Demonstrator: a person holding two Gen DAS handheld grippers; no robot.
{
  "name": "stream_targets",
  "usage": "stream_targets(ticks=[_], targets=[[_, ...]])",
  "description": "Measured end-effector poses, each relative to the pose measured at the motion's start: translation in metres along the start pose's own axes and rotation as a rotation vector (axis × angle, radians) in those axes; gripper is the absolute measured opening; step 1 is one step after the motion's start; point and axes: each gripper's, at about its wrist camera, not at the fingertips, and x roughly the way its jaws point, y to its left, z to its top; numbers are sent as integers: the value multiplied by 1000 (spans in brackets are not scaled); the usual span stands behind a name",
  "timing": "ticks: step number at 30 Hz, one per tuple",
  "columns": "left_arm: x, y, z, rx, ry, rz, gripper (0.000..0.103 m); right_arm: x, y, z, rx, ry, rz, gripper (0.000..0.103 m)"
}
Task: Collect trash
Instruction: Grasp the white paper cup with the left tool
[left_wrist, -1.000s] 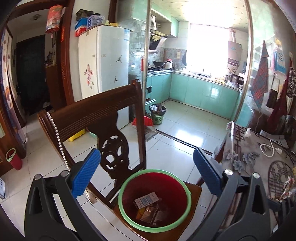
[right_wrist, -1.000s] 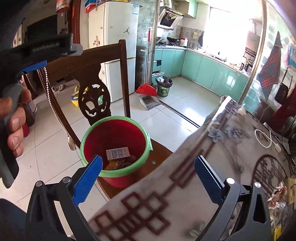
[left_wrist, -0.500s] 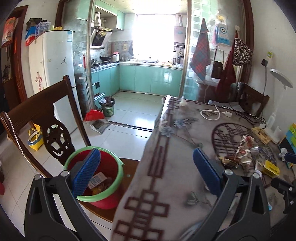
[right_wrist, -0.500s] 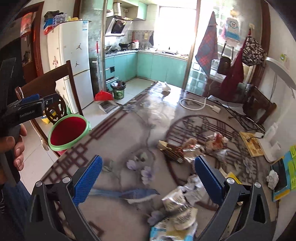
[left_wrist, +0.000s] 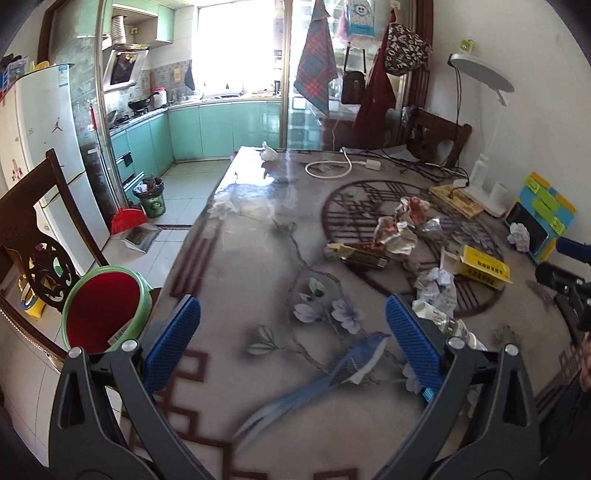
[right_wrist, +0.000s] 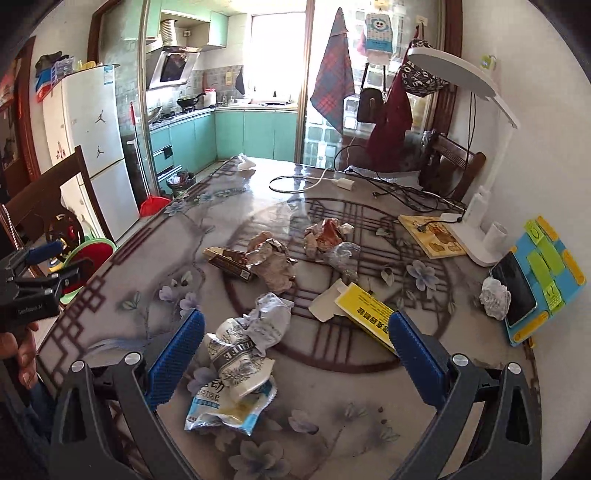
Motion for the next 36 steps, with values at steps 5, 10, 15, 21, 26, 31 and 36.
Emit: stream_targets(ticks=[5,10,15,21,26,31,36], targets=[[12,-37,-14,46,60,-55,98,3,-28,-13,76,22,-1,97],[28,-76,-24,88,123,-124,98,-4,-46,-15,115,10,-20,97],[50,-114,-29,91,190,-185,98,-11,-59,-16,143,-8,-28,97],[85,-144,-30,49,264,-167,98,-15,-66,-15,165,-16,-20,97],[100,-162,-35,126,287,-154,98,-19,-70,-14,179,-27,-12,97],[113,-156,-37,122,302,-133,96,-19,-71,-13,185,-30,-2,97],[121,-145,-35,88,324,-140,86,-18,-70,-13,185,-29,-1,97]])
